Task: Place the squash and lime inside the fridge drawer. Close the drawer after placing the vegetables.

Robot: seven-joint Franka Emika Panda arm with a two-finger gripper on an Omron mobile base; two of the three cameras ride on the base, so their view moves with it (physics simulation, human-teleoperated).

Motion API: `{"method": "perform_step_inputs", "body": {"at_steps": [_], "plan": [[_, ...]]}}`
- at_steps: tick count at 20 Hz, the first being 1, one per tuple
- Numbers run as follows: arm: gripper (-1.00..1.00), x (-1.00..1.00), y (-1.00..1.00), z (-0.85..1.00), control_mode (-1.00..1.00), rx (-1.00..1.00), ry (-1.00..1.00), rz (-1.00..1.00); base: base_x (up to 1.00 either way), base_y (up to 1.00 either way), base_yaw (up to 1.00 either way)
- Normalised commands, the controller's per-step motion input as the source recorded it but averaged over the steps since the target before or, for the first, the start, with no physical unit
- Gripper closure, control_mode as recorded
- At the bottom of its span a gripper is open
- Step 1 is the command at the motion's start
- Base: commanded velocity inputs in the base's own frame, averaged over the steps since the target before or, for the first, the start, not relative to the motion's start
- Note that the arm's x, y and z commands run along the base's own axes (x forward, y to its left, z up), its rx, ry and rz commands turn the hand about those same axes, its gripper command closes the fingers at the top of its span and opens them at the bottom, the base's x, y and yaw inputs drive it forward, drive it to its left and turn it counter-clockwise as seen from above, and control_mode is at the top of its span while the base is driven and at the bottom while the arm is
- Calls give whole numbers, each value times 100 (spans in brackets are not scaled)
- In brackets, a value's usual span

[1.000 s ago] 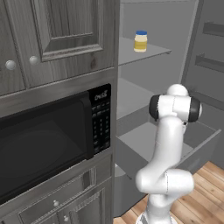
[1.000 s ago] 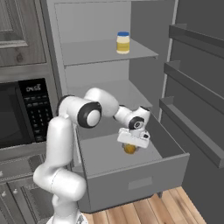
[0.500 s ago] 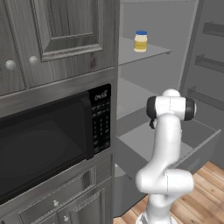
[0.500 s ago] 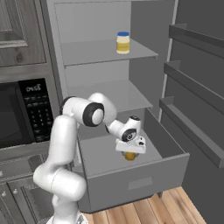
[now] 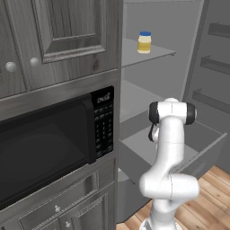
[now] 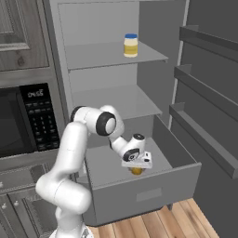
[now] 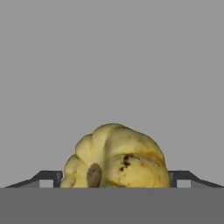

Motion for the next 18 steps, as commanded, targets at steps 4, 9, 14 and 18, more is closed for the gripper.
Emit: {"method": "perform_step_inputs", "body": {"at_steps": [4,9,14,18], "plan": [[100,29,0,-43,-100,0,-4,-1,0,0,0],[-100,10,-3,-24,-100,0,-1,-4,0,0,0],[-100,-8,-2,36,-100,0,0,-6,0,0,0],[-100,-9,0,92,-100,-1,0,-6,0,0,0]]}}
